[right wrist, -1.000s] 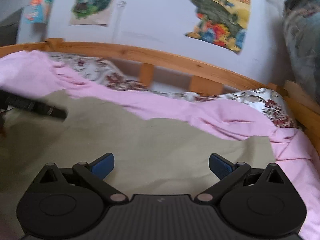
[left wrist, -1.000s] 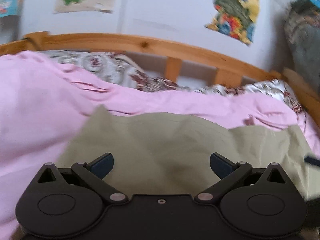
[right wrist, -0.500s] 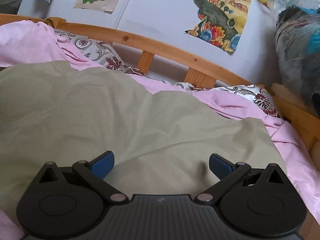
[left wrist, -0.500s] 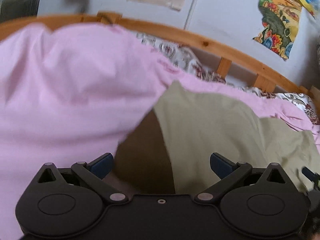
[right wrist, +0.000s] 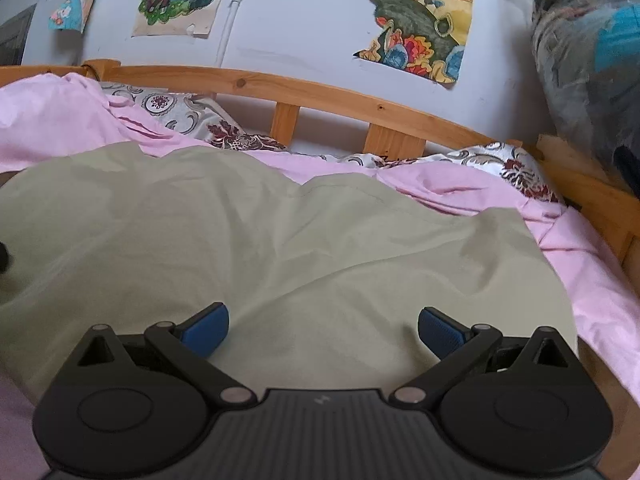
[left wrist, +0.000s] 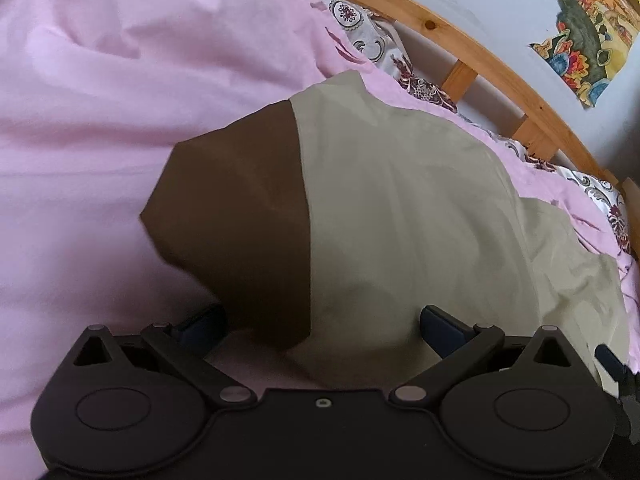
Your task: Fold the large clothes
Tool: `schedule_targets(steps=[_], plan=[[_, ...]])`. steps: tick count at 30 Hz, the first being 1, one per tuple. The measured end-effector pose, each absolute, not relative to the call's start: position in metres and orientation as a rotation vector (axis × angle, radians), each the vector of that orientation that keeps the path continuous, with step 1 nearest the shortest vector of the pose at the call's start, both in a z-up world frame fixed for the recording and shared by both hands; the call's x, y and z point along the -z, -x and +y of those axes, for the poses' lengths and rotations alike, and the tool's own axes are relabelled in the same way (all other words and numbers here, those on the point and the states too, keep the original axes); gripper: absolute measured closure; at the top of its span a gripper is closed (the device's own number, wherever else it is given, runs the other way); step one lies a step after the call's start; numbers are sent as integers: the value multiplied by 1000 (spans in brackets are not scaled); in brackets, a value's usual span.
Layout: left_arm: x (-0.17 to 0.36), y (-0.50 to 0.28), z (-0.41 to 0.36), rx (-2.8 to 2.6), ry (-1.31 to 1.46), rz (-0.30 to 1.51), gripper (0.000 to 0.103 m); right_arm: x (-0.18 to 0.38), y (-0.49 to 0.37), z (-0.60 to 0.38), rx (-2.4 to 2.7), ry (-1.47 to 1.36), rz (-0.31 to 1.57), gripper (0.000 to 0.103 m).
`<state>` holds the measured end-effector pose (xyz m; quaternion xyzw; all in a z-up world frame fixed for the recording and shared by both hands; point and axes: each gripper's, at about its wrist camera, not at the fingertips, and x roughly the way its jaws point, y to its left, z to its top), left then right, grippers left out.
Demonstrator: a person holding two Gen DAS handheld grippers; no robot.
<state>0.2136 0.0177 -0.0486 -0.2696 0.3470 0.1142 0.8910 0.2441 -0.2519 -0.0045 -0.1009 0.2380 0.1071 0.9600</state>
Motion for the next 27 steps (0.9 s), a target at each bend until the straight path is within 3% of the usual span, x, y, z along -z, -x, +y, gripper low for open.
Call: schedule_targets(steps=[16, 27], plan=[[53, -212, 12, -199, 459, 706, 1, -17, -237, -239, -190, 224, 399, 0], [53, -215, 12, -201, 440, 712, 1, 8, -231, -224, -162, 306, 404, 0]])
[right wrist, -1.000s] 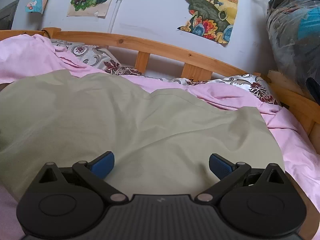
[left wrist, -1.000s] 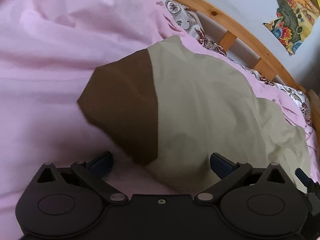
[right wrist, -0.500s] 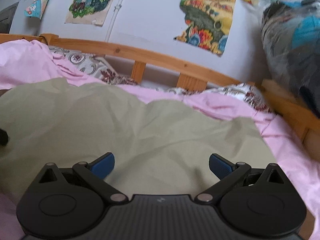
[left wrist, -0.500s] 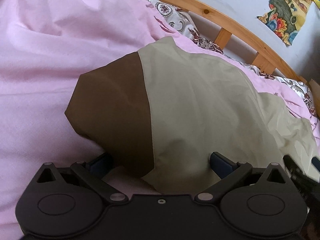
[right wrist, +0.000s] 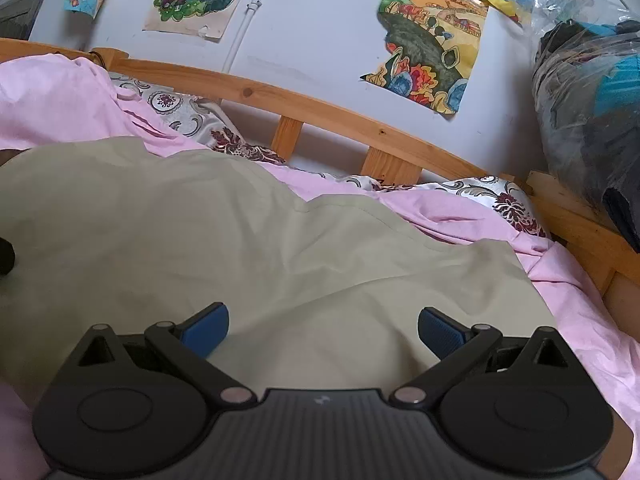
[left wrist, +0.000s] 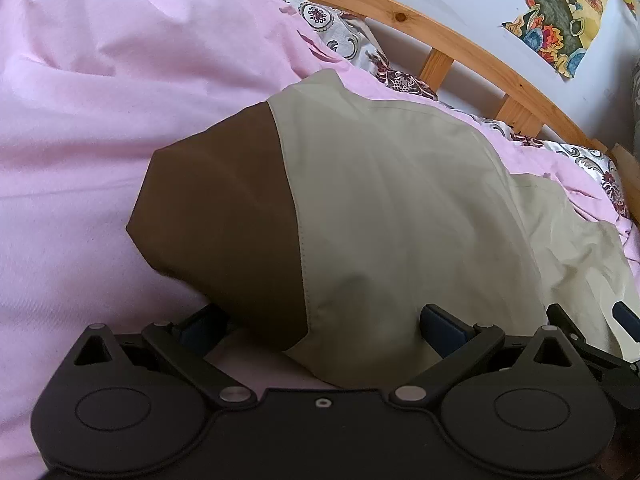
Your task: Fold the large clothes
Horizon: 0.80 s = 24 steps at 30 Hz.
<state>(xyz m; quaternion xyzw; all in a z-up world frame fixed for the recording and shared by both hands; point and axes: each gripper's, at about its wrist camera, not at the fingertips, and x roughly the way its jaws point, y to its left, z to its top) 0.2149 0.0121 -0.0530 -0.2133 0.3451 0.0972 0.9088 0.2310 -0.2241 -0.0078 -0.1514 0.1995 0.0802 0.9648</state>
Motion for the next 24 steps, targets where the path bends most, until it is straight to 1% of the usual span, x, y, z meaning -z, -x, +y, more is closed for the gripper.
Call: schedule_targets(steps=[4, 5, 7, 9, 10, 11, 13, 15, 17, 19, 20, 21, 22, 24], plan=[[51, -214, 15, -205, 481, 714, 2, 9, -231, -225, -168, 299, 408, 0], [49, -212, 18, -218, 515, 703, 8, 9, -231, -226, -168, 298, 408, 0], [48, -210, 20, -218, 549, 681, 17, 9, -231, -226, -167, 298, 407, 0], [47, -207, 18, -207, 544, 667, 27, 9, -232, -227, -169, 296, 408, 0], [47, -206, 16, -204, 536, 659, 28, 9, -232, -226, -169, 296, 408, 0], [47, -206, 14, -207, 531, 653, 28, 9, -232, -227, -169, 296, 408, 0], [50, -209, 16, -207, 555, 657, 26, 9, -232, -226, -168, 296, 407, 0], [56, -213, 24, -196, 619, 653, 19, 9, -231, -226, -169, 296, 408, 0], [58, -216, 31, -193, 680, 639, 18, 9, -231, -226, -169, 295, 408, 0], [58, -219, 34, -209, 713, 639, 21, 9, -232, -227, -172, 293, 409, 0], [56, -219, 33, -231, 720, 641, 28, 9, -232, -227, -172, 293, 409, 0], [54, -219, 32, -242, 716, 643, 39, 9, -233, -228, -172, 292, 409, 0], [51, -219, 28, -252, 701, 639, 43, 9, -233, -228, -173, 291, 409, 0], [41, -219, 20, -257, 663, 624, 61, 9, -233, -228, -174, 291, 410, 0]])
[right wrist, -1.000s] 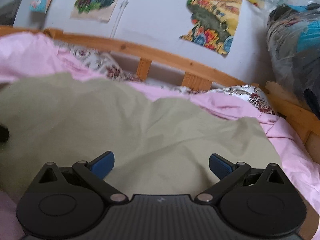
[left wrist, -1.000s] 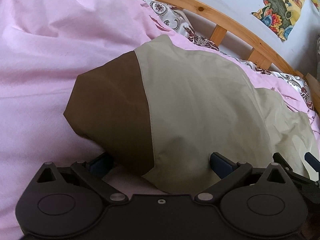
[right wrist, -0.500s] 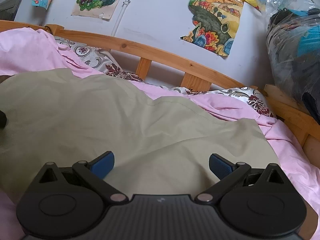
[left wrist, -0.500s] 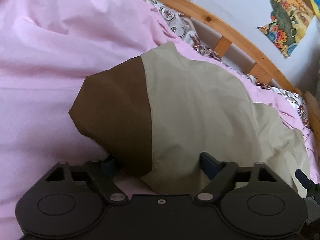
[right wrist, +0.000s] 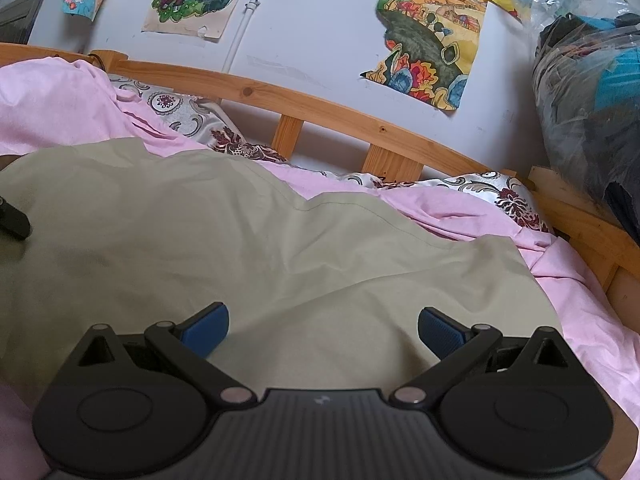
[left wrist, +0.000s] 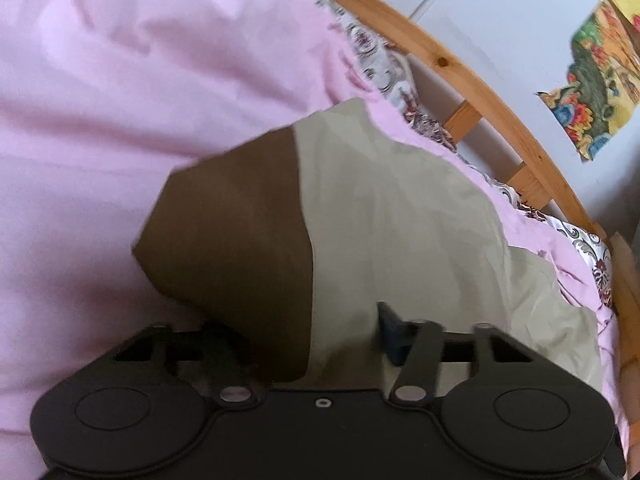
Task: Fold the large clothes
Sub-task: 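Grasp the brown coat corner with the left gripper and lift it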
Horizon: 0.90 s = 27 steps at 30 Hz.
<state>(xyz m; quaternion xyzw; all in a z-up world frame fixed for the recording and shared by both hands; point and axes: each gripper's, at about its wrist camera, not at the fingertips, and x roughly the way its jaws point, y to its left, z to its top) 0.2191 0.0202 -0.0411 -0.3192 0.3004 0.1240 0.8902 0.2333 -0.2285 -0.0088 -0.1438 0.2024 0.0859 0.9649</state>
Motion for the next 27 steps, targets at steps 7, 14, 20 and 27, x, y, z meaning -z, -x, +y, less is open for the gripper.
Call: schedule_targets(steps=[7, 14, 20, 27], plan=[[-6, -215, -16, -204, 476, 506, 78, 7, -237, -233, -186, 260, 422, 0], [-60, -228, -83, 96, 163, 367, 84, 1, -243, -252, -245, 147, 465, 0], [-76, -245, -144, 371, -43, 358, 84, -2, -248, -275, -301, 77, 512, 0], [-71, -281, -189, 590, -105, 414, 85, -15, -230, -307, -307, 190, 494, 1]])
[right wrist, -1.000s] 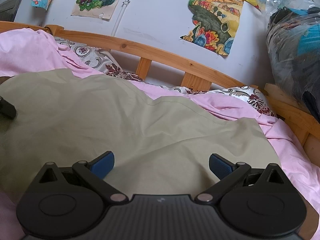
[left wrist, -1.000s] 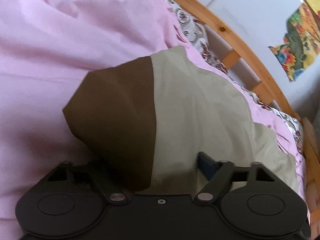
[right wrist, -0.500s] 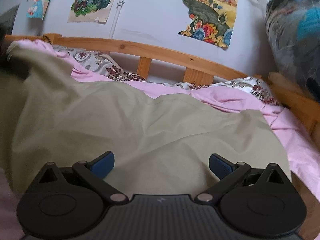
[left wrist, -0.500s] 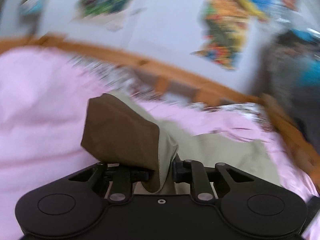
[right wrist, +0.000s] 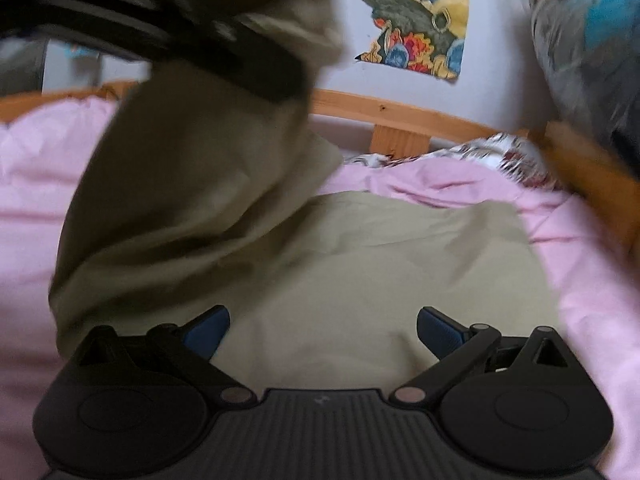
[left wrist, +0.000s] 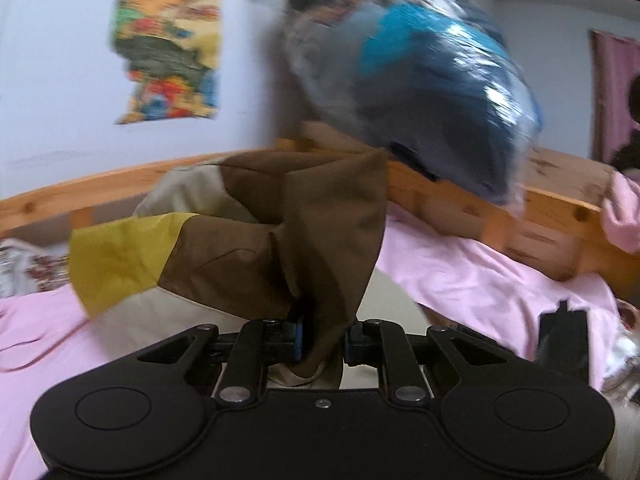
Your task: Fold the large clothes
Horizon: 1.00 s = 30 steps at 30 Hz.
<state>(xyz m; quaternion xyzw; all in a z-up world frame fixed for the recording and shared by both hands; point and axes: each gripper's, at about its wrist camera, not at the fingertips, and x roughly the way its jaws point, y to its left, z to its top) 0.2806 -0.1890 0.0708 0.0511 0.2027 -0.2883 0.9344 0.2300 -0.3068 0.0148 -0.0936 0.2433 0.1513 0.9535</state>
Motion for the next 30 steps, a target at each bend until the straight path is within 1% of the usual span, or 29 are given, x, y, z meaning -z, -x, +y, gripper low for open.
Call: schedule_targets(steps=[6, 8, 10, 11, 13, 15, 18, 26, 30], plan=[[-43, -304, -225, 736, -145, 503, 85, -24, -217, -349, -216, 410, 508, 1], [-29, -308, -232, 766, -148, 544, 85, -25, -219, -370, -152, 435, 529, 2], [-16, -308, -239, 781, -173, 571, 85, -28, -226, -393, -88, 397, 550, 5], [-11, -307, -242, 789, -189, 580, 85, -30, -229, -405, -56, 353, 558, 5], [-2, -305, -248, 801, -225, 588, 85, -39, -236, -429, -23, 201, 570, 9], [4, -301, -253, 807, -268, 584, 85, -48, -237, -444, -30, 73, 555, 9], [10, -296, -257, 808, -301, 577, 85, -55, -239, -463, -81, -120, 546, 14], [15, -290, -267, 785, -357, 551, 84, -46, -254, -502, -302, -563, 567, 14], [16, -288, -269, 779, -351, 546, 84, -33, -264, -492, -355, -634, 614, 15]])
